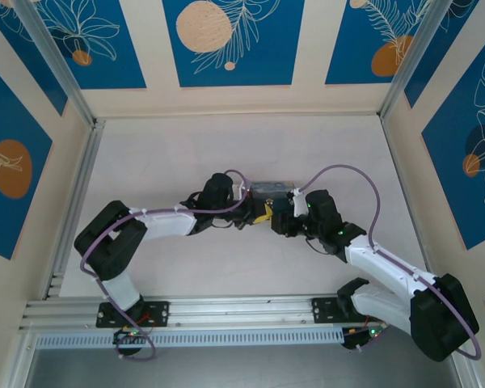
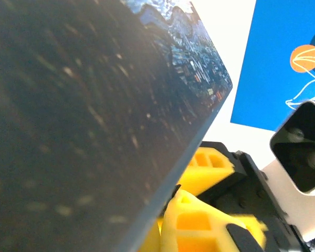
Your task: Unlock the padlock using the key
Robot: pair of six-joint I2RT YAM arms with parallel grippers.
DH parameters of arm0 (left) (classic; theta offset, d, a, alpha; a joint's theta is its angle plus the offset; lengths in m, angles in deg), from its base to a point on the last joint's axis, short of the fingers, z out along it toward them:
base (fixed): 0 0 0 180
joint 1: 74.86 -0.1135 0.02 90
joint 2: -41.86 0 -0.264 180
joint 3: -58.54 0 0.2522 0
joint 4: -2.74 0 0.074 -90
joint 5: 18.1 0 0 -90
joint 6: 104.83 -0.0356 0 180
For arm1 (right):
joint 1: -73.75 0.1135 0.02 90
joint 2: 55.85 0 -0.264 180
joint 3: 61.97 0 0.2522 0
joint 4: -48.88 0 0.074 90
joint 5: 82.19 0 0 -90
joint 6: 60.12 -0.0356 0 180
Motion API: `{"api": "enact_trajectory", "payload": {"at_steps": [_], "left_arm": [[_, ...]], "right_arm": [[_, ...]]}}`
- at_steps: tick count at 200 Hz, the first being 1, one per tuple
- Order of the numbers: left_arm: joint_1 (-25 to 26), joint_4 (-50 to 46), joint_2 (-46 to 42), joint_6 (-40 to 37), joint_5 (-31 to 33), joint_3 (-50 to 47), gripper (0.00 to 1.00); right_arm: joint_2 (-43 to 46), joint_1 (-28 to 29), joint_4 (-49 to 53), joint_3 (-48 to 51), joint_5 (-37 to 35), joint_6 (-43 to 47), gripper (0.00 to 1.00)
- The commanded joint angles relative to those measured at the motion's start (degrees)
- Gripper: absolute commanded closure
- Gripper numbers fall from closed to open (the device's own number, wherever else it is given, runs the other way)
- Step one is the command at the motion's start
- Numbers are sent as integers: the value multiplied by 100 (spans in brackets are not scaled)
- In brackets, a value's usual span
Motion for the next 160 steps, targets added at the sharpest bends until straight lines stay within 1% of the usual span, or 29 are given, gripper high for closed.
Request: {"api": "enact_trajectory", "payload": {"at_steps": [1, 21, 39, 60, 97, 128, 160], "left_arm": [[-37, 3, 83, -136, 97, -127, 100], [-45, 175, 174, -190, 163, -280, 100], [-45, 285, 273, -298, 236, -412, 100], [-50, 501, 369, -404, 319, -584, 100], [7, 610, 538, -591, 421, -786, 100], [106, 728, 676, -630, 527, -892, 100], [199, 586, 717, -765, 619, -833, 100]], "right_arm": [[416, -22, -134, 97, 288, -314, 53], [843, -39, 67, 291, 75, -589, 46], [1102, -58, 213, 449, -101, -834, 45], [1212, -49, 286, 610, -208, -1084, 45], [1082, 36, 13, 874, -249, -1513, 45], [823, 179, -213, 925, -432, -1624, 44], [586, 180, -298, 887, -712, -1667, 40]]}}
